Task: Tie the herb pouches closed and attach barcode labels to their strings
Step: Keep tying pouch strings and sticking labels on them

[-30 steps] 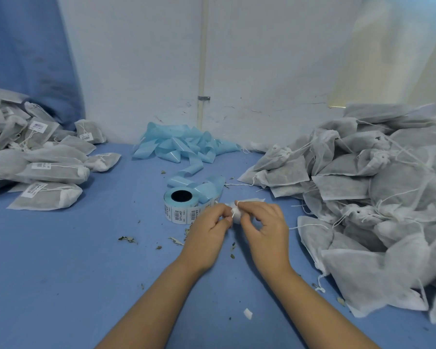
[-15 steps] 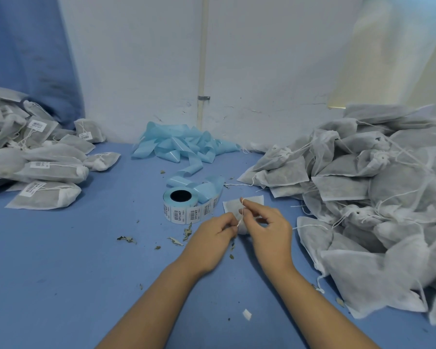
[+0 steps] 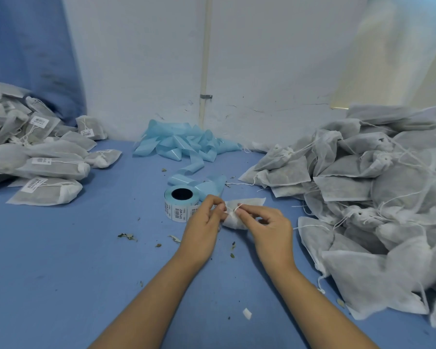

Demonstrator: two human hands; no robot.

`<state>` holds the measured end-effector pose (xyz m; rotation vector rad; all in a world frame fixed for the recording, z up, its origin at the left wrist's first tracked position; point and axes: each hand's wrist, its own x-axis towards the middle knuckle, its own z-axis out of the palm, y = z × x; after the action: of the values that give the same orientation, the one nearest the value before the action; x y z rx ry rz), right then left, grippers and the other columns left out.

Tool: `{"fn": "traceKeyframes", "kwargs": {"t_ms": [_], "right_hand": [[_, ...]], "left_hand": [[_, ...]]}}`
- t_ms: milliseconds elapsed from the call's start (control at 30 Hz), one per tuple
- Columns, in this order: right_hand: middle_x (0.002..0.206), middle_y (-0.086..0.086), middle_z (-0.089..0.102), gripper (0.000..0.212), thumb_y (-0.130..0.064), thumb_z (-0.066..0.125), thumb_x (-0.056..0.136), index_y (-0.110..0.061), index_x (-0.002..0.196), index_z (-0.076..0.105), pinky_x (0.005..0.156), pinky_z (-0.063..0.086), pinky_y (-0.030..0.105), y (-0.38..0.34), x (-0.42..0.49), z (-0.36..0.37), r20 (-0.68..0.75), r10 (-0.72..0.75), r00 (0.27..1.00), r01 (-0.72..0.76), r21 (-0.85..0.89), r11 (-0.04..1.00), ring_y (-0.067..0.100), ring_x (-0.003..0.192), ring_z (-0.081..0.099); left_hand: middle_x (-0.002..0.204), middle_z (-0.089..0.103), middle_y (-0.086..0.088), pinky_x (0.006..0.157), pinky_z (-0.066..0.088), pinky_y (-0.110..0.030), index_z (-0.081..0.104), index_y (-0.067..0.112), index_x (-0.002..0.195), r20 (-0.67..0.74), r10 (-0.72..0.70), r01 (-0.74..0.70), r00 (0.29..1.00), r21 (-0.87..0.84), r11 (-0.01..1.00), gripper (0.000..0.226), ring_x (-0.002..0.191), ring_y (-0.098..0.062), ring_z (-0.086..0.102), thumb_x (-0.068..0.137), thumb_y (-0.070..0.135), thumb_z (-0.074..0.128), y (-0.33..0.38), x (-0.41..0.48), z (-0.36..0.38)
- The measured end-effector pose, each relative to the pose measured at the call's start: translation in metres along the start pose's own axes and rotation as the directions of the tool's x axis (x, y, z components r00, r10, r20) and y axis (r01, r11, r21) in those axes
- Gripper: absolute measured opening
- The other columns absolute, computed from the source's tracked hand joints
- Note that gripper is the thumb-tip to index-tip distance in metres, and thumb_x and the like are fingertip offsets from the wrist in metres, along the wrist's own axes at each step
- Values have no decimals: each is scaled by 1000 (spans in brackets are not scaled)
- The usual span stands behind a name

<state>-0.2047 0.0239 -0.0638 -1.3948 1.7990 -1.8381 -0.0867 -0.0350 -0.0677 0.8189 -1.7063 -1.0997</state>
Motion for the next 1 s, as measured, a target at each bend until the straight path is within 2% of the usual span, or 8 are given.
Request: {"fn": "traceKeyframes", "kwargs": {"t_ms": [100,267,367,433,567,800,900,1000], "right_hand": [[79,-23,68,14,-24,78,76,-37,76,73,80,40,11,1,-2,2,37,-85,996,89,-129,988,1,95,53],[80,-15,66,9,-23,76,78,-30,74,72,80,43,22,1,-2,2,37,-67,997,72,-153,986,11,91,54],[80,-14,65,15,-20,76,79,-31,73,67,77,44,22,0,-3,1,36,-63,997,68,-128,989,11,88,55],[82,-13,64,21,-13,74,79,-31,73,66,77,45,20,0,-3,1,59,-72,996,77,-92,993,8,85,58],[86,-7,66,21,-3,71,81,-23,74,68,75,49,18,0,-1,2,110,-23,994,17,55,998,8,82,65],[94,1,57,21,-2,71,80,-21,72,66,75,44,9,-3,0,0,104,-5,995,-7,109,994,0,76,60],[87,4,59,21,-1,65,83,-14,66,63,70,43,11,-4,1,3,169,123,978,-150,159,976,3,71,57],[78,9,61,16,-1,56,87,-5,72,61,73,42,23,-5,5,2,291,267,919,-354,308,883,15,76,55]], "left_hand": [[79,66,2,74,47,-33,52,28,86,-22,36,-35,999,31,999,15,79,-15,60,100,25,45,1,-2,0],[103,61,15,77,39,-20,63,19,98,-82,326,-270,942,397,877,11,91,-1,50,96,18,53,3,-7,6],[85,63,11,66,40,-9,61,16,96,-100,158,-149,982,91,985,11,70,4,54,97,14,50,8,-12,14],[70,61,2,58,45,-15,58,13,91,-91,11,-22,996,-127,992,13,54,-3,53,98,12,47,12,-11,16],[86,66,-6,63,53,-18,53,9,90,-67,-76,46,995,-369,928,15,68,-7,66,99,3,43,12,-7,16],[81,65,7,74,50,-16,54,13,88,-14,24,-27,1000,-230,973,17,79,-3,65,100,7,44,6,-6,16],[72,60,17,70,43,-10,54,15,86,-9,79,-80,997,-94,992,17,71,3,56,100,10,44,5,-7,14],[74,58,15,69,41,-9,54,14,87,-11,107,-108,994,-25,994,16,71,3,53,100,11,44,6,-9,15]]}}
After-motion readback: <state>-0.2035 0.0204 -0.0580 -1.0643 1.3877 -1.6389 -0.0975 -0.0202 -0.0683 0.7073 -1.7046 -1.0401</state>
